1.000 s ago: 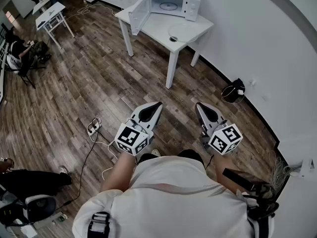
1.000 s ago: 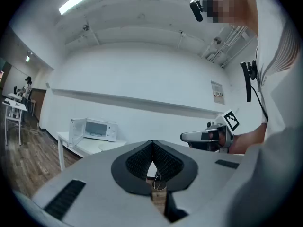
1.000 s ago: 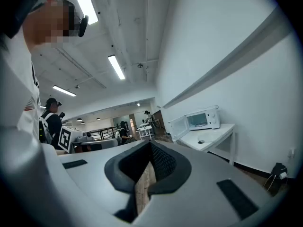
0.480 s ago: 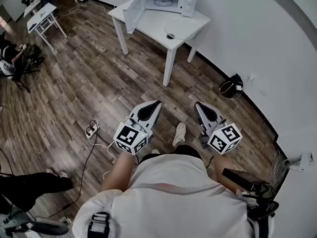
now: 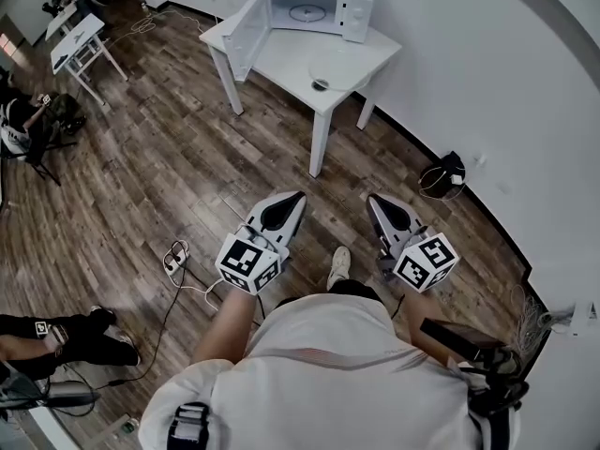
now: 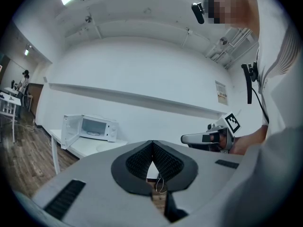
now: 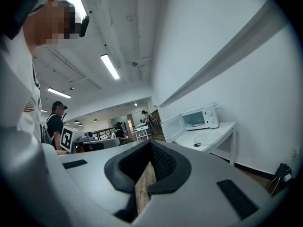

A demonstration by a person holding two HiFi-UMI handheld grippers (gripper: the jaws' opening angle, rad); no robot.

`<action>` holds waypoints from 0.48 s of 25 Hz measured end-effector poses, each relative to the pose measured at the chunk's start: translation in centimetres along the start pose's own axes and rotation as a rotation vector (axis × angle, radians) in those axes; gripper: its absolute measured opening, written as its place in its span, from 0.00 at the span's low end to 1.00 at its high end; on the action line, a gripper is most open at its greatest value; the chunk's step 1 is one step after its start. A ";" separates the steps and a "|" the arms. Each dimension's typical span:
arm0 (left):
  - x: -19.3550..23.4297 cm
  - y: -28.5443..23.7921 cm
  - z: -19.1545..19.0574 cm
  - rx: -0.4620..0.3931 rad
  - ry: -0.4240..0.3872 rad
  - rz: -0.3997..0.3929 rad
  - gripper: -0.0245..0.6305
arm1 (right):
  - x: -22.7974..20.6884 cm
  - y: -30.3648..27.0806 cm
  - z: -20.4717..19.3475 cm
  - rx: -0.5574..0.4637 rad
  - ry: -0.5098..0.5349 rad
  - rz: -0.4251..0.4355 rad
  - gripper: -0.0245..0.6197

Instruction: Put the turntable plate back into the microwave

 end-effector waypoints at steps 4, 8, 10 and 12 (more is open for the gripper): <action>0.8 -3.6 1.0 0.002 -0.004 0.008 0.05 | -3.7 -1.3 1.0 -0.001 -0.006 0.012 0.03; 1.5 -7.7 1.6 0.003 -0.001 0.026 0.05 | -7.8 -2.4 1.5 0.011 -0.015 0.032 0.03; 1.8 -10.0 1.8 0.004 -0.002 0.033 0.05 | -10.2 -2.9 1.7 0.017 -0.022 0.044 0.03; 2.0 -12.2 1.9 0.005 -0.003 0.044 0.05 | -12.5 -3.3 1.8 0.023 -0.033 0.059 0.03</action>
Point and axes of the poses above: the fingertips, and each gripper's own axes: y backward along the fingers, x to its left, z out of its top, the point moved 6 cm from there along y, backward along the fingers, and after that the axes turned 9 degrees about y, right-handed, at the moved point
